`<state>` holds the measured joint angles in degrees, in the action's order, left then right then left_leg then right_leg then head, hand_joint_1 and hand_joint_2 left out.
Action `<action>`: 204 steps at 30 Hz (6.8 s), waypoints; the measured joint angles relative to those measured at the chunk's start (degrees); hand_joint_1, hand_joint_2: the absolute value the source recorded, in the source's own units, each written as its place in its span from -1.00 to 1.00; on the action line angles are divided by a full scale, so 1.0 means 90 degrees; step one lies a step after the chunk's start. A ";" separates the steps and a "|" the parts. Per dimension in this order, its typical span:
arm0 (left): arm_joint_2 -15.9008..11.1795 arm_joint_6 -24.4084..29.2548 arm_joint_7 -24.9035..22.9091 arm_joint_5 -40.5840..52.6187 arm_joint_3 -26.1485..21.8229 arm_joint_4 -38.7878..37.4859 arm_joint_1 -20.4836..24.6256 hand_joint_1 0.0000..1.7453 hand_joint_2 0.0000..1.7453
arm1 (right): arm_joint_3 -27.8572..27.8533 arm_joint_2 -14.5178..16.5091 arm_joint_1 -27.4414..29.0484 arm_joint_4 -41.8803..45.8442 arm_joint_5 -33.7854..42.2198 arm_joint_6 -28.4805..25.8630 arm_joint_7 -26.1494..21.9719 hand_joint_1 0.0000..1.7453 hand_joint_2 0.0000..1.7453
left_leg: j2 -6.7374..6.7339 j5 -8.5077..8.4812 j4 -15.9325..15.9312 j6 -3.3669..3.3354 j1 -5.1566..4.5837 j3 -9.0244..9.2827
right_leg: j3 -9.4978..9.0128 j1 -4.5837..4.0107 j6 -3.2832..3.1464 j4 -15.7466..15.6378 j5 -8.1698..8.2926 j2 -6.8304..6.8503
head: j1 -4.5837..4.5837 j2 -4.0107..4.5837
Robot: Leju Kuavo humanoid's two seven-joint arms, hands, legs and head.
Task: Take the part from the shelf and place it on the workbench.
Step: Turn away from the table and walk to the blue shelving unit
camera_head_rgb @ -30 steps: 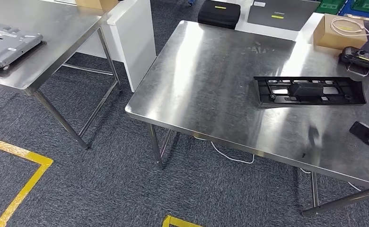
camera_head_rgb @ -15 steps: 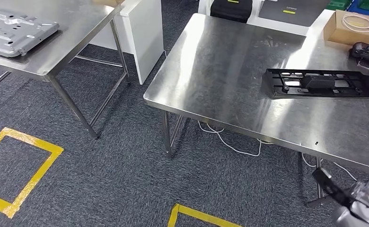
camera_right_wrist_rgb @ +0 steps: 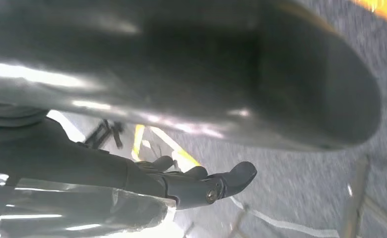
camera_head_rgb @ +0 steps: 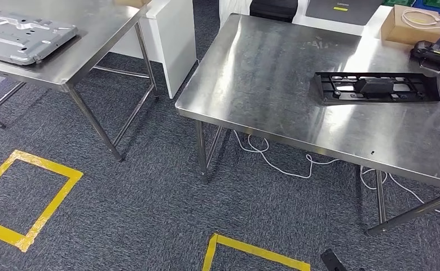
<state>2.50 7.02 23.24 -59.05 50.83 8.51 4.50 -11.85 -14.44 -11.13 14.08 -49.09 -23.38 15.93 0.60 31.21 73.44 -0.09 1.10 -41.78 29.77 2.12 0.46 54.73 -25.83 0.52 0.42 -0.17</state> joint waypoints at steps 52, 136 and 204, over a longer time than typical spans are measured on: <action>-0.0157 0.0240 -0.0317 0.0255 0.0353 0.0053 0.0387 -1.00 -1.00 | -0.0760 0.1813 0.1014 -0.0329 0.0062 0.1727 -0.0790 -1.00 1.00 | -0.0105 -0.0934 -0.1624 0.0032 0.0082 0.0539 | -0.0234 0.0036 0.0136 0.0076 -0.0367 -0.0131 | -0.0013 0.0001; -0.0036 0.0209 -0.0487 0.0400 0.0472 0.0116 0.0525 -1.00 -1.00 | -0.0868 0.1879 0.1027 -0.0372 0.0085 0.2225 -0.0432 -1.00 -1.00 | -0.0436 -0.0679 -0.2059 -0.0317 -0.0082 0.1296 | 0.0678 -0.0080 0.0278 0.1264 -0.0438 0.0009 | -0.0024 0.0000; -0.0002 0.0013 -0.1678 0.0271 0.0681 0.0152 0.0535 -1.00 -0.50 | -0.1095 0.1878 0.0962 -0.0379 -0.0106 0.2427 -0.0259 -1.00 -1.00 | -0.0874 -0.0568 -0.1871 -0.0024 -0.0098 0.1259 | 0.0130 -0.0149 0.0075 0.0028 -0.0006 0.0352 | -0.0041 0.0000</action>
<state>2.48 7.14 8.14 -56.62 56.96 9.88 9.32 -21.71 2.46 -2.48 10.67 -50.05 -1.54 13.61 -7.26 26.10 56.61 -0.31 0.21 -30.45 30.94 0.78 1.13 54.99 -25.88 3.68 0.05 -0.17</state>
